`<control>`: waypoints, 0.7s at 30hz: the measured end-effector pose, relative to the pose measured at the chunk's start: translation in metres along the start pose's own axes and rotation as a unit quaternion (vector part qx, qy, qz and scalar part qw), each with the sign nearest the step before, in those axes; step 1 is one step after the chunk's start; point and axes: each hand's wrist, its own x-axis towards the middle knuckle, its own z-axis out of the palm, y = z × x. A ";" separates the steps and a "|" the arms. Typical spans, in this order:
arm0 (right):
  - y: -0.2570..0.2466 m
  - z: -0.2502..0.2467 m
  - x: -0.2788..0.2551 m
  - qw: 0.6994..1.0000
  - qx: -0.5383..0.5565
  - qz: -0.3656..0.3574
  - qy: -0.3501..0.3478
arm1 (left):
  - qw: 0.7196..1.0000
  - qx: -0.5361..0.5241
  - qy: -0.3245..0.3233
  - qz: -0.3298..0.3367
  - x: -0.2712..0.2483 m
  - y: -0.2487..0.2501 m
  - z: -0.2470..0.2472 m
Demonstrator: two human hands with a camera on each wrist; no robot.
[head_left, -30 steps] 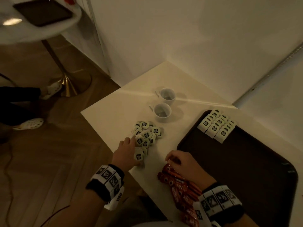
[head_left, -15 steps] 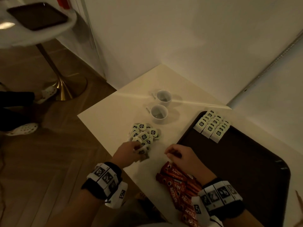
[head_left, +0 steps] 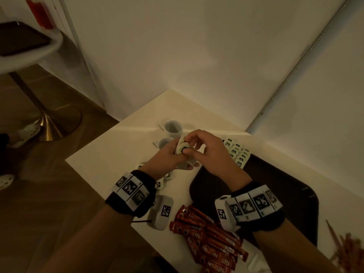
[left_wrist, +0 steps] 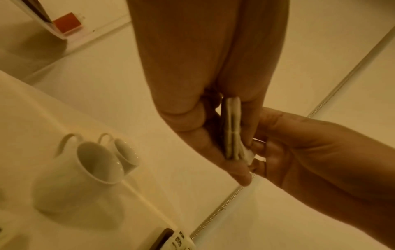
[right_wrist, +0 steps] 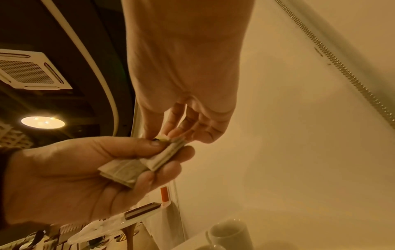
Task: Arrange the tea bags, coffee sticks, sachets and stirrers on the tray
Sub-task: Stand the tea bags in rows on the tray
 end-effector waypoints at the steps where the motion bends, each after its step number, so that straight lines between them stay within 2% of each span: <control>1: 0.001 -0.003 0.002 1.000 -0.001 0.006 -0.002 | 1.000 0.002 -0.008 0.002 0.003 0.001 0.002; 5: 0.006 -0.018 0.006 1.000 -0.008 0.019 -0.012 | 1.000 -0.015 0.003 -0.007 0.012 0.002 0.011; 7: 0.006 -0.030 0.008 0.999 0.009 0.035 0.004 | 0.997 -0.078 0.017 -0.024 0.016 0.002 0.014; 10: 0.002 -0.052 0.013 0.996 0.070 0.057 0.029 | 0.962 -0.250 0.086 -0.069 0.021 0.003 0.017; 12: -0.005 -0.066 0.016 0.991 0.120 0.051 0.028 | 0.941 -0.315 0.108 -0.060 0.024 0.005 0.019; 17: -0.016 -0.082 0.021 0.999 0.045 0.008 0.005 | 0.953 -0.295 0.067 0.008 0.030 0.019 0.026; 21: -0.022 -0.089 0.023 1.000 0.010 0.007 0.010 | 0.954 -0.294 0.054 0.021 0.033 0.028 0.030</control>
